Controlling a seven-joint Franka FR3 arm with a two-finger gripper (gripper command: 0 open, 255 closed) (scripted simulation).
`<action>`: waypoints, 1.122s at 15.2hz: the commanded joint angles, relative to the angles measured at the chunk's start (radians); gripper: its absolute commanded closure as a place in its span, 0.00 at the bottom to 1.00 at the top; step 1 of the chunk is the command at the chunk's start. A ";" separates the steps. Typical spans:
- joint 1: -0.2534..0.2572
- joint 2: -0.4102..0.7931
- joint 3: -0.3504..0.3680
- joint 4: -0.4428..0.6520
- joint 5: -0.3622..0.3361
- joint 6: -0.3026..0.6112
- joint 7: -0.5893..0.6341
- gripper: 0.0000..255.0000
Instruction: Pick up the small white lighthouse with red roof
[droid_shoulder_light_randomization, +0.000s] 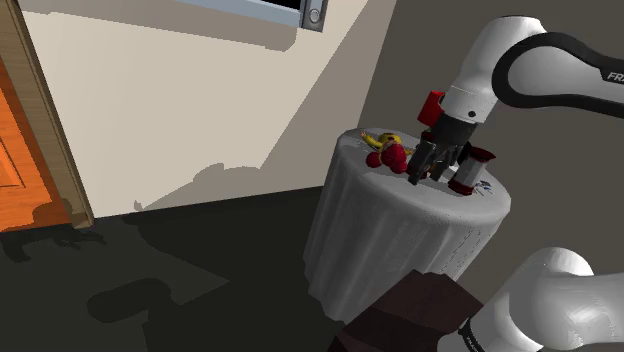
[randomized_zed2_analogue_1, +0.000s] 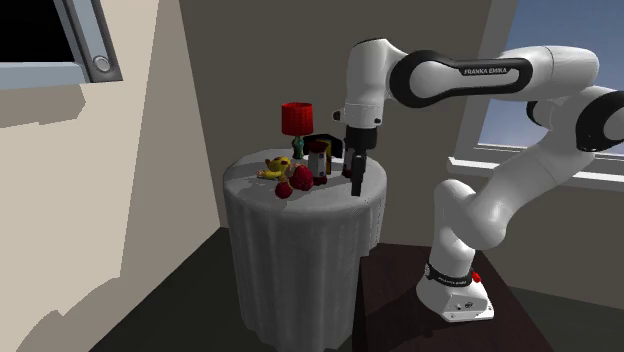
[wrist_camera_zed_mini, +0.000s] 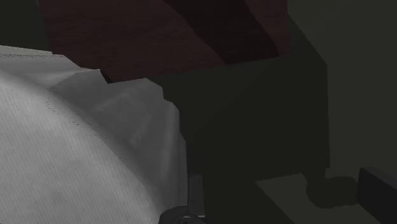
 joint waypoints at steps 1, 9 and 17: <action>0.000 0.000 0.000 0.000 0.000 0.000 0.000 0.00; -0.057 0.064 -0.143 0.038 -0.166 0.066 -0.220 0.00; -0.090 0.190 -0.280 0.146 -0.287 0.156 -0.428 0.00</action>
